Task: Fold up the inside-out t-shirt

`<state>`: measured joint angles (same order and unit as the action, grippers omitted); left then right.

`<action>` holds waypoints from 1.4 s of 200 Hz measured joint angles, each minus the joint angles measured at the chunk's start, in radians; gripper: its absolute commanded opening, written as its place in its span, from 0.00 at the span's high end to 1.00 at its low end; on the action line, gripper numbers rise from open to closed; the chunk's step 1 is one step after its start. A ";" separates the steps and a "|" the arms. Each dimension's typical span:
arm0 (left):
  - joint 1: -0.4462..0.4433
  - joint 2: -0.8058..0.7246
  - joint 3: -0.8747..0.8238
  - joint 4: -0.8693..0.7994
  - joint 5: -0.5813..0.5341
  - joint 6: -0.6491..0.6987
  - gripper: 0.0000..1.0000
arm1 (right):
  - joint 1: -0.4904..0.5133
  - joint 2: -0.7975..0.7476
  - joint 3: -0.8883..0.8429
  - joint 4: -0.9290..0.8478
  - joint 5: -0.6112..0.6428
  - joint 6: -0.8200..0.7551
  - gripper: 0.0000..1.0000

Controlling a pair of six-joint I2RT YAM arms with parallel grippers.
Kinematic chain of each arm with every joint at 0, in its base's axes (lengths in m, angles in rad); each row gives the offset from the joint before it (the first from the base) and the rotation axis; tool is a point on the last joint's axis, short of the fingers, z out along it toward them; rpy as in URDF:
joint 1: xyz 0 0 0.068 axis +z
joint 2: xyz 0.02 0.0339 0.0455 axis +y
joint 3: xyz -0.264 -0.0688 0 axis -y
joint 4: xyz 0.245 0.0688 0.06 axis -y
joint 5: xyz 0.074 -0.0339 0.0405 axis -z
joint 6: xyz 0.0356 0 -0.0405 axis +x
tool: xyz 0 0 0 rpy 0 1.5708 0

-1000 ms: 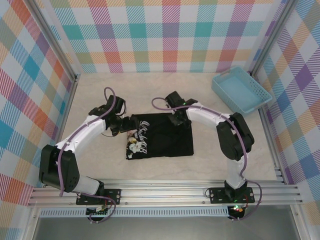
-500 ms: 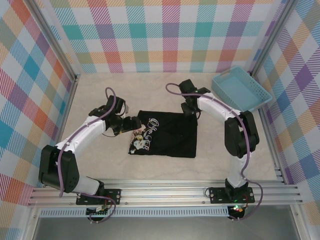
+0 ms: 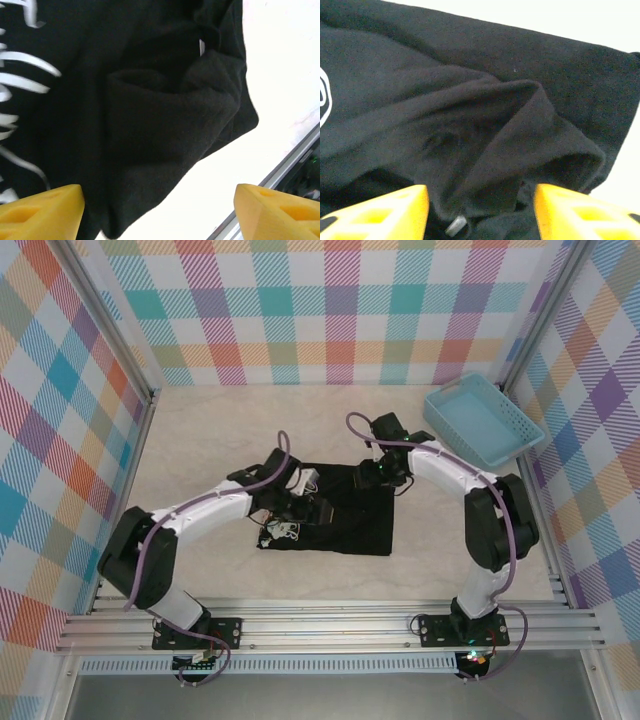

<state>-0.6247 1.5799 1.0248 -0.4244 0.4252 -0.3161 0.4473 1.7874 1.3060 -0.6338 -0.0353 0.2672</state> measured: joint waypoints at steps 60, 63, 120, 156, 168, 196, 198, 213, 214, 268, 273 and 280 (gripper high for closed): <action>-0.061 0.110 0.082 0.041 -0.068 0.068 0.54 | -0.061 0.054 0.011 0.016 0.010 -0.001 0.87; -0.064 0.112 0.085 0.042 -0.069 0.076 0.56 | -0.063 0.055 0.014 0.016 0.010 -0.001 0.88; -0.095 0.142 0.113 0.103 -0.018 0.128 0.93 | -0.113 0.091 0.088 0.004 0.019 -0.045 0.93; -0.138 0.142 0.117 0.187 0.114 0.145 0.98 | -0.146 0.115 0.125 -0.015 -0.006 -0.053 0.90; -0.154 0.144 0.130 0.204 0.154 0.148 0.98 | -0.154 0.129 0.145 -0.026 -0.024 -0.058 0.88; -0.199 0.193 0.211 0.235 0.215 0.157 0.82 | -0.169 0.163 0.181 -0.035 -0.057 -0.067 0.79; -0.201 0.196 0.216 0.237 0.217 0.157 0.78 | -0.170 0.164 0.182 -0.036 -0.059 -0.068 0.78; -0.240 0.245 0.270 0.245 0.230 0.168 0.58 | -0.181 0.174 0.187 -0.045 -0.080 -0.068 0.67; -0.242 0.248 0.273 0.245 0.230 0.172 0.57 | -0.182 0.174 0.187 -0.046 -0.082 -0.064 0.66; -0.326 0.312 0.333 0.166 0.201 0.239 0.30 | -0.229 0.106 0.128 -0.064 -0.108 -0.063 0.46; -0.325 0.307 0.332 0.153 0.193 0.242 0.30 | -0.232 0.081 0.105 -0.065 -0.108 -0.062 0.45; -0.322 0.294 0.327 0.139 0.181 0.249 0.29 | -0.232 0.040 0.068 -0.068 -0.109 -0.056 0.44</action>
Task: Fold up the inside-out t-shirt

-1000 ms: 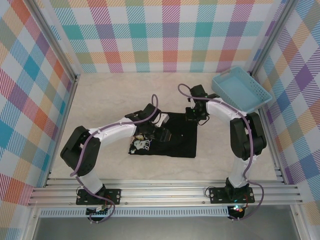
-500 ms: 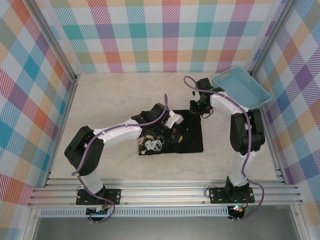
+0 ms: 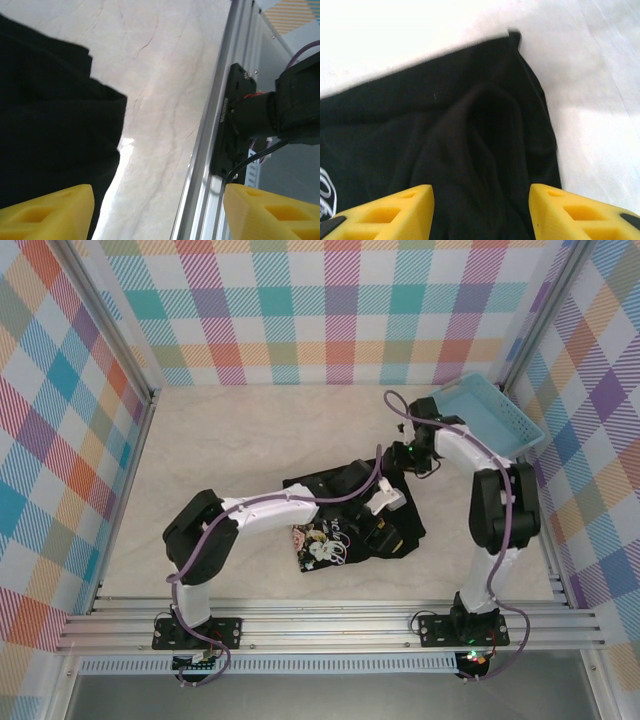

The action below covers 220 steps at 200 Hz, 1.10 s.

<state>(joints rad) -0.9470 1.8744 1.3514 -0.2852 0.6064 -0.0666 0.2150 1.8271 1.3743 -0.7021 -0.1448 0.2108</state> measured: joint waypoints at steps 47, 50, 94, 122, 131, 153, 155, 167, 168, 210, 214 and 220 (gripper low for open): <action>0.129 -0.248 -0.191 -0.002 -0.087 -0.045 0.23 | -0.006 -0.286 -0.282 -0.029 -0.061 0.056 0.40; 0.149 -0.259 -0.201 -0.002 -0.095 -0.054 0.22 | -0.006 -0.298 -0.298 -0.030 -0.067 0.063 0.40; 0.383 -0.240 -0.234 -0.005 -0.227 -0.185 0.17 | -0.006 -0.401 -0.497 -0.068 -0.095 0.154 0.37; 0.411 -0.100 -0.128 -0.058 -0.313 -0.210 0.16 | -0.006 -0.452 -0.543 -0.075 -0.091 0.202 0.32; 0.419 -0.043 -0.083 -0.066 -0.320 -0.211 0.17 | -0.006 -0.462 -0.554 -0.069 -0.092 0.211 0.32; 0.448 0.103 0.032 -0.097 -0.325 -0.211 0.19 | -0.006 -0.447 -0.560 -0.033 -0.093 0.226 0.33; 0.450 0.115 0.041 -0.100 -0.325 -0.211 0.19 | -0.006 -0.441 -0.560 -0.025 -0.092 0.226 0.33; 0.458 0.166 0.074 -0.114 -0.324 -0.211 0.20 | -0.006 -0.394 -0.549 0.006 -0.100 0.227 0.34; 0.459 0.167 0.074 -0.114 -0.324 -0.211 0.20 | -0.006 -0.389 -0.548 0.009 -0.100 0.227 0.34; 0.465 0.095 -0.035 -0.119 -0.314 -0.211 0.20 | -0.007 -0.143 -0.420 0.112 -0.138 0.220 0.39; 0.465 0.077 -0.059 -0.114 -0.313 -0.211 0.21 | -0.007 -0.123 -0.399 0.116 -0.143 0.219 0.39; 0.465 0.039 -0.110 -0.108 -0.309 -0.215 0.21 | -0.007 -0.098 -0.368 0.121 -0.153 0.219 0.39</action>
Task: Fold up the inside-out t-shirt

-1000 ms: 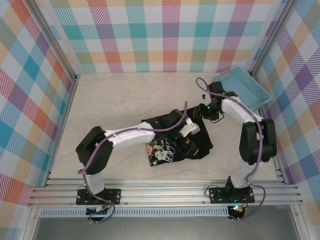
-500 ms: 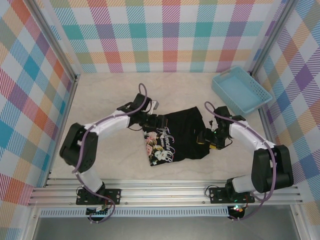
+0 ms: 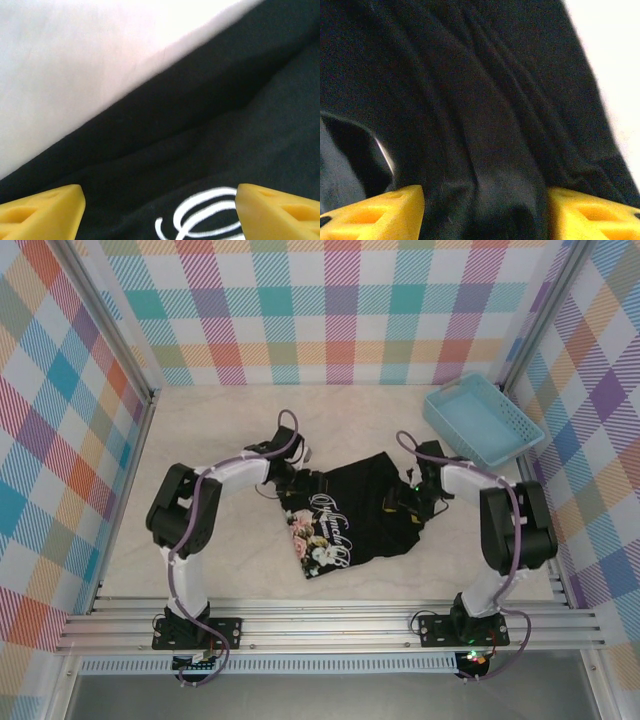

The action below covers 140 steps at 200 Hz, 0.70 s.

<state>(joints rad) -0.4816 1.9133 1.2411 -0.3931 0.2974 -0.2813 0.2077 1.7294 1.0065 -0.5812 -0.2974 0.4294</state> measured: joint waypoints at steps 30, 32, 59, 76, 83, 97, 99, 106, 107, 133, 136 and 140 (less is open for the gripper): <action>-0.006 -0.219 -0.277 0.011 0.057 -0.045 0.21 | 0.000 0.135 0.192 0.032 -0.033 -0.028 0.40; -0.007 -0.229 -0.288 0.011 0.061 -0.047 0.21 | 0.000 0.148 0.209 0.033 -0.037 -0.032 0.40; -0.034 -0.382 -0.425 0.008 0.112 -0.073 0.17 | 0.009 0.229 0.380 0.029 -0.043 -0.088 0.37; -0.037 -0.458 -0.430 0.048 0.104 -0.072 0.15 | 0.010 0.206 0.401 0.016 -0.011 -0.125 0.36; -0.035 -0.477 -0.418 0.076 0.100 -0.069 0.14 | 0.010 0.186 0.393 0.007 0.005 -0.136 0.35; -0.021 -0.470 -0.361 0.137 0.092 -0.058 0.14 | 0.002 0.119 0.335 0.003 0.023 -0.151 0.35; -0.016 -0.461 -0.347 0.140 0.092 -0.055 0.15 | 0.000 0.107 0.323 0.003 0.024 -0.150 0.35; -0.002 -0.422 -0.289 0.161 0.097 -0.044 0.15 | -0.011 0.066 0.280 -0.002 0.022 -0.151 0.35; -0.001 -0.418 -0.282 0.162 0.098 -0.043 0.16 | -0.013 0.063 0.275 -0.002 0.020 -0.151 0.35; 0.041 -0.167 -0.006 0.230 0.126 0.031 0.18 | -0.088 -0.051 0.104 -0.007 -0.013 -0.138 0.35; 0.042 -0.141 0.021 0.232 0.130 0.042 0.18 | -0.096 -0.058 0.087 -0.008 -0.014 -0.138 0.35; 0.044 -0.107 0.055 0.226 0.134 0.057 0.18 | -0.108 -0.069 0.064 -0.010 -0.016 -0.131 0.35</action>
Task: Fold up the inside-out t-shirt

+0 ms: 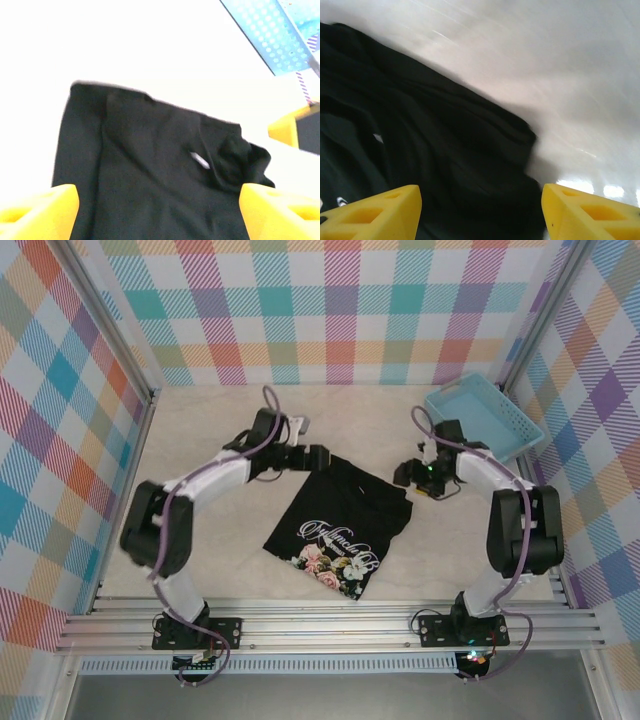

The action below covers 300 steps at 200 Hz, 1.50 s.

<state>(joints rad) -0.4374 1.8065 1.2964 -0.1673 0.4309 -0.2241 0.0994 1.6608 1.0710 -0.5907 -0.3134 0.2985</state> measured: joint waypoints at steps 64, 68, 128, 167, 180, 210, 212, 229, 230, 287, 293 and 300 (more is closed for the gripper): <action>0.002 0.365 0.369 -0.214 0.116 0.198 0.32 | -0.024 -0.043 -0.177 0.059 -0.087 0.071 0.38; 0.002 0.375 0.380 -0.225 0.128 0.207 0.34 | -0.024 -0.042 -0.180 0.069 -0.095 0.079 0.39; 0.000 0.492 0.534 -0.307 0.244 0.233 0.65 | -0.024 -0.025 -0.182 0.177 -0.152 0.135 0.76; 0.000 0.516 0.568 -0.347 0.262 0.242 0.96 | -0.024 -0.027 -0.183 0.191 -0.151 0.129 0.91; 0.002 0.515 0.571 -0.353 0.268 0.247 1.00 | -0.024 -0.035 -0.183 0.190 -0.149 0.123 0.94; 0.011 0.486 0.552 -0.360 0.269 0.244 1.00 | -0.024 -0.087 -0.183 0.186 -0.148 0.104 0.98; 0.012 0.482 0.550 -0.362 0.269 0.244 1.00 | -0.024 -0.090 -0.183 0.186 -0.148 0.104 0.98; 0.023 0.444 0.538 -0.375 0.272 0.243 1.00 | -0.020 -0.126 -0.183 0.187 -0.151 0.104 0.98; 0.023 0.442 0.538 -0.375 0.273 0.243 1.00 | -0.019 -0.127 -0.183 0.187 -0.152 0.104 0.98; 0.077 0.344 0.535 -0.413 0.267 0.244 1.00 | 0.007 -0.144 -0.154 0.208 -0.178 0.128 0.95; 0.080 0.344 0.537 -0.418 0.261 0.244 1.00 | 0.009 -0.141 -0.145 0.212 -0.177 0.133 0.94; 0.083 0.346 0.539 -0.429 0.254 0.244 1.00 | 0.011 -0.134 -0.133 0.220 -0.175 0.142 0.92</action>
<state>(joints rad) -0.3546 2.1521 1.8359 -0.5961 0.6846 0.0200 0.1108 1.5272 0.9379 -0.3702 -0.4881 0.4400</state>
